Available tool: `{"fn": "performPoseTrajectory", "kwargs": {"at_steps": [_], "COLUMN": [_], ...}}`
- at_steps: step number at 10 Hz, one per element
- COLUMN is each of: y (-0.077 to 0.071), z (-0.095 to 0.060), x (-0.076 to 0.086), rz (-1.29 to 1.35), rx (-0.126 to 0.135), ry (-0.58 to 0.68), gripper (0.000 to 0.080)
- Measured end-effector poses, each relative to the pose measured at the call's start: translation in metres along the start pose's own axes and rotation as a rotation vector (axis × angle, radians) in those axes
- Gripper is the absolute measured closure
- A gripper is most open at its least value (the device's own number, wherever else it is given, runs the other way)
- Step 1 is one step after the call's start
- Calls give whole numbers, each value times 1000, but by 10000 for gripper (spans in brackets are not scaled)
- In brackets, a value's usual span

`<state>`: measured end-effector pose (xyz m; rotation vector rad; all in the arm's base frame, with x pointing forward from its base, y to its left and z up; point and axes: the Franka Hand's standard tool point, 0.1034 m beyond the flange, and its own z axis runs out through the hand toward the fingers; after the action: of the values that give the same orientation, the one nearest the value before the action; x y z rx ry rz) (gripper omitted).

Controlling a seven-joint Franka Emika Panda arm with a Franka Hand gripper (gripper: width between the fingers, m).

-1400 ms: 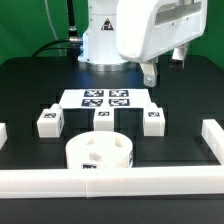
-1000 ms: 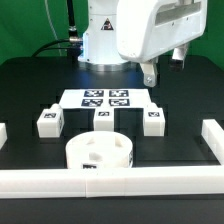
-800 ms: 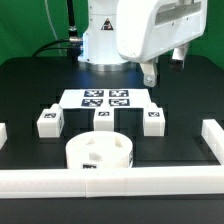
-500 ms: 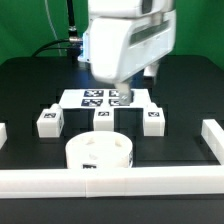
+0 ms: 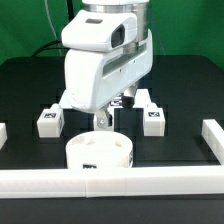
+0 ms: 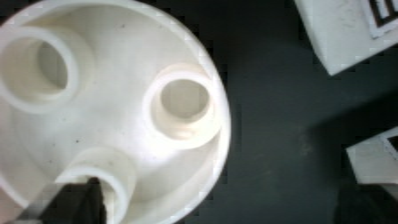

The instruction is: Assemble stool

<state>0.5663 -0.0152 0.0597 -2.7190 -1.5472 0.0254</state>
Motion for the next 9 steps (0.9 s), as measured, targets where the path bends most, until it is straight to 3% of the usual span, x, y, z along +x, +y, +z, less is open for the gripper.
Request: {"fn": "performPoseTrajectory", "kwargs": {"at_steps": [4,6,9], "y": [-1,0,0], "z": [3,20,31], "x": [-1,-6,-10], "rz": [0,0,2], "rx": [4,2,16], "ry": [-2,3,-2], "gripper": [150,150,150]}}
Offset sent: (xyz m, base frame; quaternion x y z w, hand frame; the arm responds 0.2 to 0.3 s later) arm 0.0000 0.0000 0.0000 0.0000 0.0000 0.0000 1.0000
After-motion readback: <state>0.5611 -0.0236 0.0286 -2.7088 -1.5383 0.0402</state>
